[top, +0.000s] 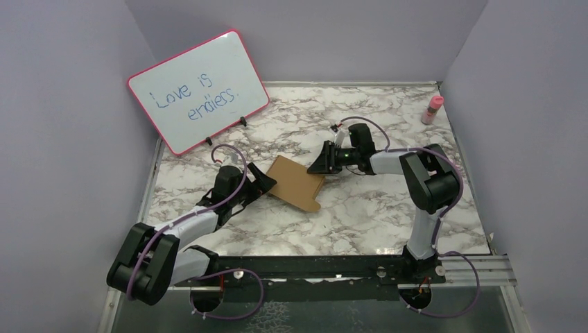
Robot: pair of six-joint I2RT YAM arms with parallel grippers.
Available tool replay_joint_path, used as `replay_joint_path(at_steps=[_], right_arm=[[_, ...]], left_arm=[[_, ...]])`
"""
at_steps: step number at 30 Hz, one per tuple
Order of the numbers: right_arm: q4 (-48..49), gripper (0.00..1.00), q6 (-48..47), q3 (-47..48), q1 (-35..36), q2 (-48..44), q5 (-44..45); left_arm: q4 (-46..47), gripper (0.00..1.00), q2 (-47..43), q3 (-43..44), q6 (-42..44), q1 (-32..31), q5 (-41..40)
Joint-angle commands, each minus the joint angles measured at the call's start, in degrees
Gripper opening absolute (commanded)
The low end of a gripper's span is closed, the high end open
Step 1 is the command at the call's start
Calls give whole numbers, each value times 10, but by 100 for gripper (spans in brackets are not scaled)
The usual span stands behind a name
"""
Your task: Fold the paper box
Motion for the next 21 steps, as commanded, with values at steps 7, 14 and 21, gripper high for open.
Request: replay_joint_path(at_steps=[7, 14, 21], right_arm=[[38, 45, 28, 12, -1, 26, -24], [39, 34, 32, 0, -3, 40, -22], [71, 28, 85, -15, -20, 62, -52]], left_arm=[[27, 87, 16, 8, -12, -2, -2], [30, 87, 19, 10, -17, -2, 0], [31, 88, 0, 16, -21, -2, 3]])
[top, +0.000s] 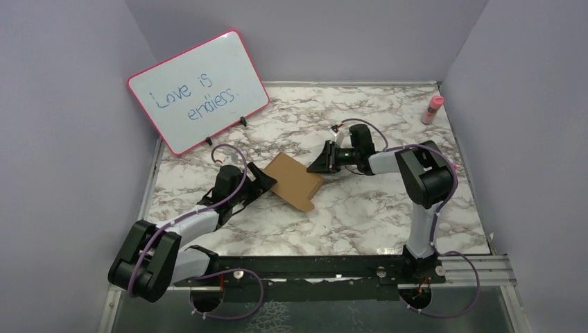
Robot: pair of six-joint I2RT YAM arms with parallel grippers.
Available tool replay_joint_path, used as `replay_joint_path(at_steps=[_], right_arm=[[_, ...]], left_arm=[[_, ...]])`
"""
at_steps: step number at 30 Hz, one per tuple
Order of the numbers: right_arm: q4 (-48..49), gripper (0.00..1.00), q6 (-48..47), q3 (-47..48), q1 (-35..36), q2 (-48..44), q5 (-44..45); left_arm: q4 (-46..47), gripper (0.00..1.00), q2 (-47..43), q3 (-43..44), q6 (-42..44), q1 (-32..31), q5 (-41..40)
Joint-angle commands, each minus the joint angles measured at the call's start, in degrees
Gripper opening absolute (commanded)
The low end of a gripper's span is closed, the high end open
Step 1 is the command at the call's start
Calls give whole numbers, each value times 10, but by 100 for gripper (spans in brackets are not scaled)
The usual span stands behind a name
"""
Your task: Fold the paper box
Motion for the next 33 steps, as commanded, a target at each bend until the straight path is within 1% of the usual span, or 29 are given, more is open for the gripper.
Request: replay_joint_path(at_steps=[1, 5, 10, 13, 16, 19, 23, 27, 33], right_arm=[[14, 28, 33, -19, -16, 32, -21], [19, 27, 40, -25, -24, 42, -26], [27, 27, 41, -28, -26, 52, -31], [27, 27, 38, -26, -27, 58, -32], [27, 27, 36, -26, -28, 61, -30], [21, 27, 32, -24, -28, 62, -27], [9, 27, 23, -20, -29, 68, -17], [5, 27, 19, -22, -30, 73, -13], [-8, 27, 8, -20, -35, 73, -3]], left_arm=[[20, 88, -23, 14, -7, -2, -1], [20, 89, -68, 9, -9, -2, -21], [21, 89, -128, -16, -16, -2, -68], [21, 82, -158, -45, -48, -2, -107], [21, 72, -168, -68, -81, -2, -125], [21, 64, -157, -76, -96, -2, -126], [22, 61, -127, -76, -100, -2, -117], [23, 61, -96, -67, -90, -2, -105], [36, 64, -37, -37, -63, -2, -80]])
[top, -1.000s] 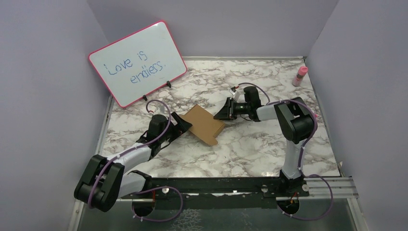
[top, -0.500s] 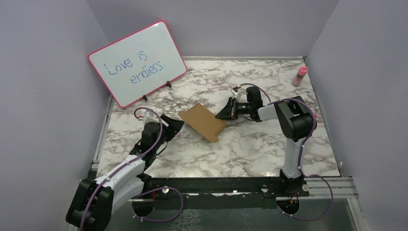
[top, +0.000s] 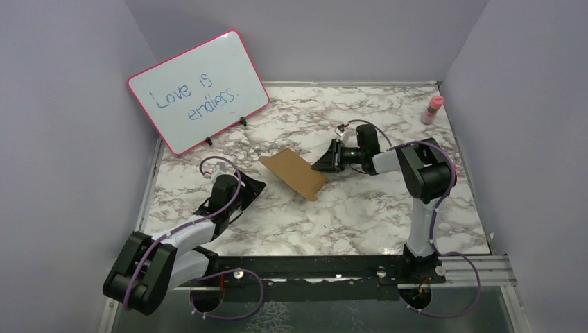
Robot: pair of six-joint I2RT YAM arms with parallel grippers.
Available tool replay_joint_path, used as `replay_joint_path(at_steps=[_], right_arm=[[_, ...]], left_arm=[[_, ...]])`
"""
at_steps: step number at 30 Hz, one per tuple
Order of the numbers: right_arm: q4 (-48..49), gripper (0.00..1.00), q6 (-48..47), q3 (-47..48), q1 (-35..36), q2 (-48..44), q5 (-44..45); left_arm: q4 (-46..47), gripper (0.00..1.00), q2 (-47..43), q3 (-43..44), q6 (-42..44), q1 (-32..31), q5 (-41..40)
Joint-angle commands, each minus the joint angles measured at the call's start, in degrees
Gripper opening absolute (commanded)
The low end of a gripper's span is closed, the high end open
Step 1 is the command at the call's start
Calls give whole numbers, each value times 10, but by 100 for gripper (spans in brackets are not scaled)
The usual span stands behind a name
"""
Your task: Fold the paper box
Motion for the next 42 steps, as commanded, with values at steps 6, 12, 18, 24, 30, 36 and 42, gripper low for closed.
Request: replay_joint_path(at_steps=[6, 12, 18, 24, 30, 36, 42], right_arm=[[-86, 27, -61, -8, -3, 37, 50], [-102, 28, -78, -1, -3, 34, 59], [-131, 31, -114, 3, -2, -3, 93], [-152, 34, -152, 13, -3, -49, 117], [-130, 35, -141, 16, 7, -76, 88], [-146, 36, -139, 31, 16, -107, 81], [-191, 37, -161, 54, 31, -118, 106]], left_arm=[[58, 65, 117, 71, 33, -7, 48], [96, 64, 210, 130, 49, -21, 65], [105, 64, 252, 168, 64, -30, 77], [109, 63, 282, 194, 80, -39, 90], [121, 56, 321, 212, 75, -53, 122], [134, 54, 316, 188, 64, -57, 127], [134, 54, 287, 158, 59, -58, 120]])
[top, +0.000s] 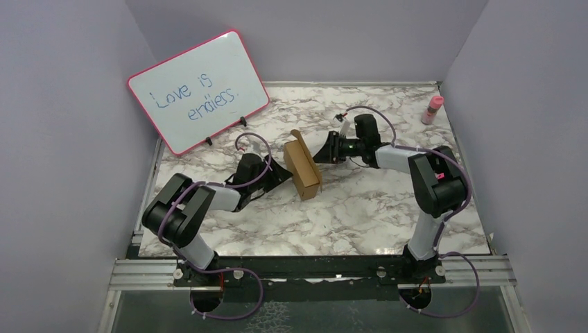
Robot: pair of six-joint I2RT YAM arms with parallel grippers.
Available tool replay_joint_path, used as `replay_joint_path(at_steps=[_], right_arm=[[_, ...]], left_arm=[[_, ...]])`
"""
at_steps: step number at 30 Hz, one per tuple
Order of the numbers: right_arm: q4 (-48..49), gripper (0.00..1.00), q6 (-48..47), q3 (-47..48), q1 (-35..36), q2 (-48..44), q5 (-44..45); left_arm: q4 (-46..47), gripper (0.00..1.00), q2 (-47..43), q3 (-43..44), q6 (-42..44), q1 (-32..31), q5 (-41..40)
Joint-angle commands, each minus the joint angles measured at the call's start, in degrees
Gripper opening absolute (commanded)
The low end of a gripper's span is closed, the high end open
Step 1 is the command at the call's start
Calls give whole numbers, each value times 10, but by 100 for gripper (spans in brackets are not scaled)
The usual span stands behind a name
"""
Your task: Fold the paper box
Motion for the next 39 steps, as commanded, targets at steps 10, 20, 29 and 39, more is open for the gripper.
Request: replay_joint_path(at_steps=[10, 20, 29, 39], right_arm=[[-74, 39, -53, 55, 43, 1, 34], [-93, 41, -69, 123, 71, 49, 23], [-125, 42, -100, 185, 78, 93, 10], [-186, 47, -156, 219, 82, 76, 67]], left_arm=[[0, 54, -94, -69, -18, -12, -11], [0, 54, -106, -59, -15, -41, -16], [0, 56, -104, -41, -6, -57, -37], [0, 61, -130, -63, 5, -63, -60]])
